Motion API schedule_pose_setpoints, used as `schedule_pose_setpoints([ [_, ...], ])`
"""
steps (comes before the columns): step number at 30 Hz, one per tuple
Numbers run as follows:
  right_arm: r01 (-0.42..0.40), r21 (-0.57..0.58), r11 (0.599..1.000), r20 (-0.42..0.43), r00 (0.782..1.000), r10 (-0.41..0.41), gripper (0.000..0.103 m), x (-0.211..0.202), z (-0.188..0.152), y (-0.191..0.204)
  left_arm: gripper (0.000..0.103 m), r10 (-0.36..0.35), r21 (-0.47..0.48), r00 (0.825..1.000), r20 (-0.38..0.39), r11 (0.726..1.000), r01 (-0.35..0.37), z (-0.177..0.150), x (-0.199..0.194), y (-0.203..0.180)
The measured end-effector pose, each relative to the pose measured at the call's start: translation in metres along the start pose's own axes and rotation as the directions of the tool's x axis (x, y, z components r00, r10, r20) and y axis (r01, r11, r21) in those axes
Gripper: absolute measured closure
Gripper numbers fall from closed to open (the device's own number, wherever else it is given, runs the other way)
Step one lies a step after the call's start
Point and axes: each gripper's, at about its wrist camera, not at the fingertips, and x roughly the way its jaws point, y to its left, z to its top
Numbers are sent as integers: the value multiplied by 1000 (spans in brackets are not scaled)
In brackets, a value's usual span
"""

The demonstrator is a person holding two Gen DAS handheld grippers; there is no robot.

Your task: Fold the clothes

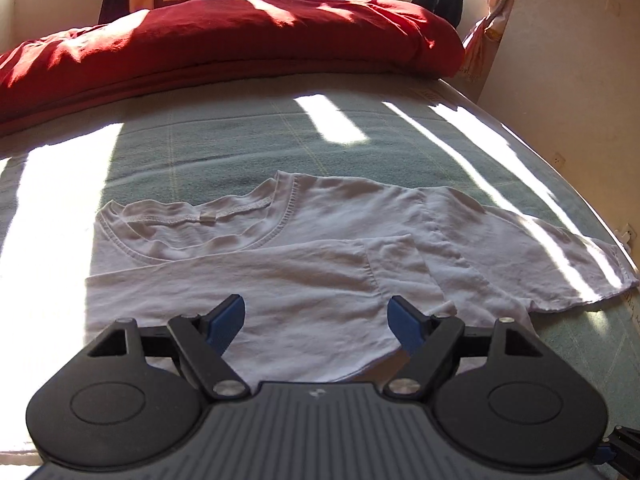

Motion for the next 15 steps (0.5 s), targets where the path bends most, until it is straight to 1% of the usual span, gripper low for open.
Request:
schedule_pose_setpoints([
  [2,8,-12,1000,4,1000,-8,0,0,7,6,25,44,-21,998,-44,999,-45,-15,-3,29],
  [4,15,-24,1000,7,1000,-15,0,1,14,11,25,11,-72,996,-93,997,-18,-32,-7,52],
  [6,5,-55,998,14,1000,-4,0,4,30,21,25,-24,-90,997,-67,996,18,-43,-23,60],
  [7,-7,-67,998,19,1000,8,0,6,39,26,25,-37,-99,997,-68,995,31,-48,-32,62],
  [9,-36,-83,996,25,999,38,0,13,59,37,24,-56,-100,997,-46,994,51,-53,-45,64],
  [11,-60,-95,994,20,998,62,0,23,76,48,24,-48,-75,999,-22,996,46,-55,-52,65],
  [13,-79,-124,989,18,996,82,0,36,93,60,24,-13,-46,1000,-11,999,13,-53,-52,69],
  [14,-86,-141,986,15,996,89,0,43,100,65,24,2,-41,1000,-9,999,-3,-52,-51,73],
  [15,-98,-164,982,12,995,102,0,52,109,71,24,8,-55,1000,-16,998,-9,-51,-48,78],
])
